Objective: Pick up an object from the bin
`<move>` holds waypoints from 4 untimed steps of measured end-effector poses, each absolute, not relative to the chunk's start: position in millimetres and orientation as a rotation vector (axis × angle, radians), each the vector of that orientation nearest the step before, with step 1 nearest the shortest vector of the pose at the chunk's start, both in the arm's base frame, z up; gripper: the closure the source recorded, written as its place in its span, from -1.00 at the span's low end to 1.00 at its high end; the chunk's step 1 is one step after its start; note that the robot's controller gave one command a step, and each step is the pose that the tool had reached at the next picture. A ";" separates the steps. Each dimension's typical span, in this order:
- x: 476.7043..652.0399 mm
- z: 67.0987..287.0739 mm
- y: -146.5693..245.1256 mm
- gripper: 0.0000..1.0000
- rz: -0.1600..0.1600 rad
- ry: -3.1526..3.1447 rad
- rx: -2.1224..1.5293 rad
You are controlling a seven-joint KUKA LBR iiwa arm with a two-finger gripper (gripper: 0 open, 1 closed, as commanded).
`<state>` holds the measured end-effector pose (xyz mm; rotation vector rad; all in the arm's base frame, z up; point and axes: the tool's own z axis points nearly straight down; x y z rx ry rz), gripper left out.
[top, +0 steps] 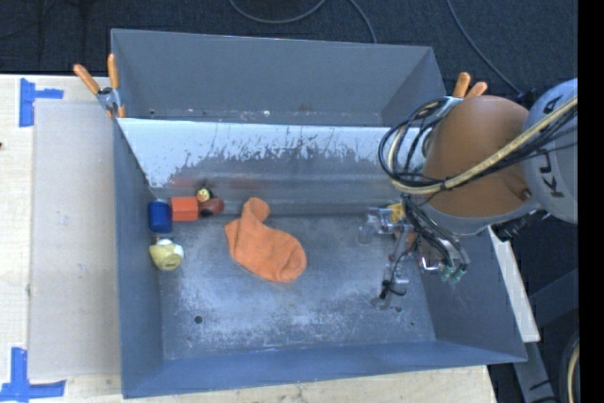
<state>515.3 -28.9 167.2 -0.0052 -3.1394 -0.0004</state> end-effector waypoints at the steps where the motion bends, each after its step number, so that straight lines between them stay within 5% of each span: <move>1: 523.0 136.3 16.1 -1.00 0.001 -3.137 0.081; 2: 531.6 78.6 23.5 -1.00 -0.004 -3.123 0.338; 4: 571.3 85.8 73.1 -1.00 -0.007 -3.132 0.315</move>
Offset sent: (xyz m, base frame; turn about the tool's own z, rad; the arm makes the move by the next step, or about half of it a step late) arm 0.0173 0.0462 -0.0972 -0.2214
